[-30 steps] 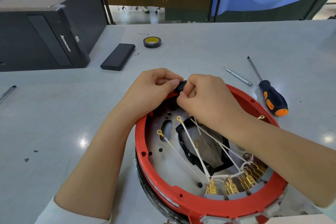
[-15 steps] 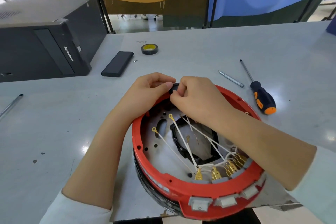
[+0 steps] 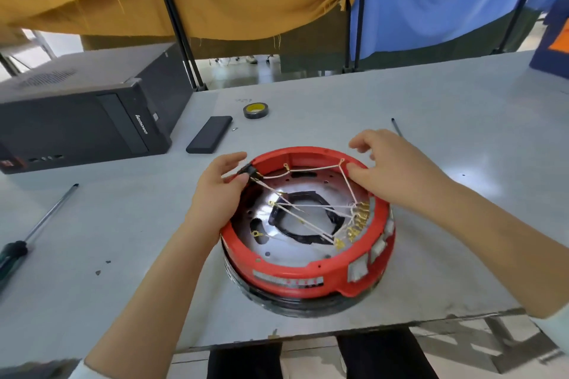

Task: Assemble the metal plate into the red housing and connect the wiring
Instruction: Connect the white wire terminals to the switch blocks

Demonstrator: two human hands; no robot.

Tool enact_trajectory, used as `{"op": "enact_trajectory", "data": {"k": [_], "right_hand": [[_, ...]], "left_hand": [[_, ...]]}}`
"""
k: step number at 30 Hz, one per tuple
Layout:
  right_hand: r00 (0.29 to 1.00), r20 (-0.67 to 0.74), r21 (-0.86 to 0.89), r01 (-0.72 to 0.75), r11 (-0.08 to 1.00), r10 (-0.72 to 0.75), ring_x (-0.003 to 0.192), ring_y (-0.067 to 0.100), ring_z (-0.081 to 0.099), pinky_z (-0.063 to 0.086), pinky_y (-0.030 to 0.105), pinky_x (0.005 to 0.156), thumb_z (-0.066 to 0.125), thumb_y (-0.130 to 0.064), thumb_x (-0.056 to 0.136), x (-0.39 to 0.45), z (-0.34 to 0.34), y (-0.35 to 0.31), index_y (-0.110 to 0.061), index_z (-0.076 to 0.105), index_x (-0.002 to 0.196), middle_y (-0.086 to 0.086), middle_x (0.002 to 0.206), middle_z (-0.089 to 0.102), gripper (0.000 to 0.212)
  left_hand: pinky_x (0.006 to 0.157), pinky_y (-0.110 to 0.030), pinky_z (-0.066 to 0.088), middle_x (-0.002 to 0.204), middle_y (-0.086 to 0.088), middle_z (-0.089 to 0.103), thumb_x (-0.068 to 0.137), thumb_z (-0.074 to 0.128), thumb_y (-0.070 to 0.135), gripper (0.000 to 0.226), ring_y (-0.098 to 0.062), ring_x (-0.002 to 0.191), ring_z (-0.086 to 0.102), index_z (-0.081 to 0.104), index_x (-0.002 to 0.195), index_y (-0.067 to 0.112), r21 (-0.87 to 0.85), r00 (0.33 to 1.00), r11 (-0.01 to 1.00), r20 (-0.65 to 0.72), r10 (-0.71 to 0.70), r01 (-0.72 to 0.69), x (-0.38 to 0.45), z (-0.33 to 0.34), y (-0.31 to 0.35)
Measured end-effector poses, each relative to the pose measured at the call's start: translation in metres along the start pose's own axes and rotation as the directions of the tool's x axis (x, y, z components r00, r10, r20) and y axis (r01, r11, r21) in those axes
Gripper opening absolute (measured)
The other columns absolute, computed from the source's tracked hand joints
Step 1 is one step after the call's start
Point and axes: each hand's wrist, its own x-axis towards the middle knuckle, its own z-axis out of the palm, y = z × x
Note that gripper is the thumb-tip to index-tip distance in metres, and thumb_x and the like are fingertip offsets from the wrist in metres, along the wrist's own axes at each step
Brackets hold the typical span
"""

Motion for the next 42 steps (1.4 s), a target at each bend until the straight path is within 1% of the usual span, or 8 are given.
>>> {"op": "enact_trajectory", "data": {"k": [7,11,17,23,29,34,39,42], "right_hand": [[0.875,0.366,-0.06,-0.316,0.947,0.315,0.062,0.024,0.069,0.053,0.029,0.04,0.051,-0.049,0.089,-0.014,-0.009,0.01,-0.009,0.061,0.085,0.007,0.07,0.069,0.041],[0.866,0.397,0.056,-0.354,0.933,0.305,0.065,0.032,0.07,0.059,0.037,0.051,0.049,-0.04,0.095,-0.011,-0.015,0.005,-0.002,0.06,0.089,0.017,0.074,0.07,0.039],[0.996,0.008,0.179,-0.088,0.98,0.088,0.069,0.016,0.06,0.043,0.023,0.056,0.058,-0.033,0.091,0.017,-0.049,-0.004,-0.015,0.058,0.09,0.001,0.085,0.064,0.018],[0.917,-0.377,0.375,0.279,0.884,-0.13,0.104,0.022,0.051,0.049,0.042,0.087,0.066,-0.009,0.085,0.024,-0.025,-0.005,-0.017,0.046,0.1,-0.001,0.111,0.037,0.026],[0.803,-0.499,0.274,0.502,0.82,-0.325,0.115,-0.009,0.037,0.045,0.027,0.091,0.068,0.01,0.074,-0.002,0.025,0.021,-0.018,0.043,0.098,-0.016,0.117,0.027,0.045],[0.912,-0.351,0.62,0.398,0.677,-0.214,0.119,-0.004,0.041,0.04,0.016,0.101,0.051,0.008,0.069,-0.024,0.036,0.021,-0.031,0.035,0.108,-0.007,0.121,0.033,0.057],[0.983,-0.101,0.947,0.048,0.319,0.154,0.123,0.01,0.048,0.043,0.03,0.097,0.048,-0.01,0.078,-0.032,0.038,0.018,-0.027,0.046,0.115,-0.003,0.124,0.052,0.04],[0.979,-0.062,0.879,-0.039,0.476,0.194,0.125,0.012,0.047,0.037,0.041,0.107,0.041,-0.015,0.098,-0.037,0.041,0.018,-0.019,0.05,0.125,-0.005,0.129,0.052,0.029]], "left_hand": [[0.068,-0.027,0.05,0.127,-0.009,0.059,0.098,0.055,0.016,0.049,-0.014,0.088,0.064,0.04,0.145,0.021,-0.307,0.942,0.899,-0.023,-0.335,0.312,-0.021,0.004,-0.007],[0.073,-0.027,0.049,0.127,-0.012,0.062,0.096,0.057,0.012,0.051,-0.016,0.089,0.064,0.042,0.145,0.013,-0.355,0.94,0.879,-0.005,-0.341,0.317,-0.016,0.001,-0.003],[0.065,-0.027,0.052,0.095,0.002,0.068,0.095,0.057,0.023,0.05,-0.002,0.063,0.06,0.043,0.143,0.02,-0.44,0.995,0.897,-0.068,-0.073,0.036,0.013,-0.024,0.046],[0.1,-0.039,0.049,0.127,0.003,0.062,0.083,0.056,0.058,0.062,-0.02,0.116,0.061,0.048,0.138,0.031,-0.529,0.985,0.842,-0.172,0.009,-0.1,0.013,-0.021,0.07],[0.063,-0.025,0.058,0.098,0.0,0.078,0.095,0.042,0.061,0.049,-0.015,0.085,0.075,0.072,0.105,0.024,-0.604,0.998,0.797,-0.043,-0.051,0.014,0.003,-0.009,0.033],[0.108,-0.041,0.043,0.125,-0.006,0.068,0.094,0.048,0.05,0.049,-0.021,0.115,0.064,0.063,0.128,0.019,-0.585,0.997,0.808,0.004,-0.08,0.067,0.0,-0.008,0.006],[0.089,-0.026,0.049,0.116,0.003,0.071,0.078,0.056,0.019,0.048,-0.013,0.104,0.067,0.056,0.127,0.018,-0.513,0.998,0.857,0.015,-0.058,0.057,-0.002,-0.001,-0.012],[0.1,-0.032,0.047,0.13,0.001,0.063,0.091,0.05,0.009,0.058,-0.016,0.115,0.061,0.039,0.143,0.031,-0.444,0.99,0.886,0.016,-0.142,0.134,-0.006,0.004,-0.03]]}}
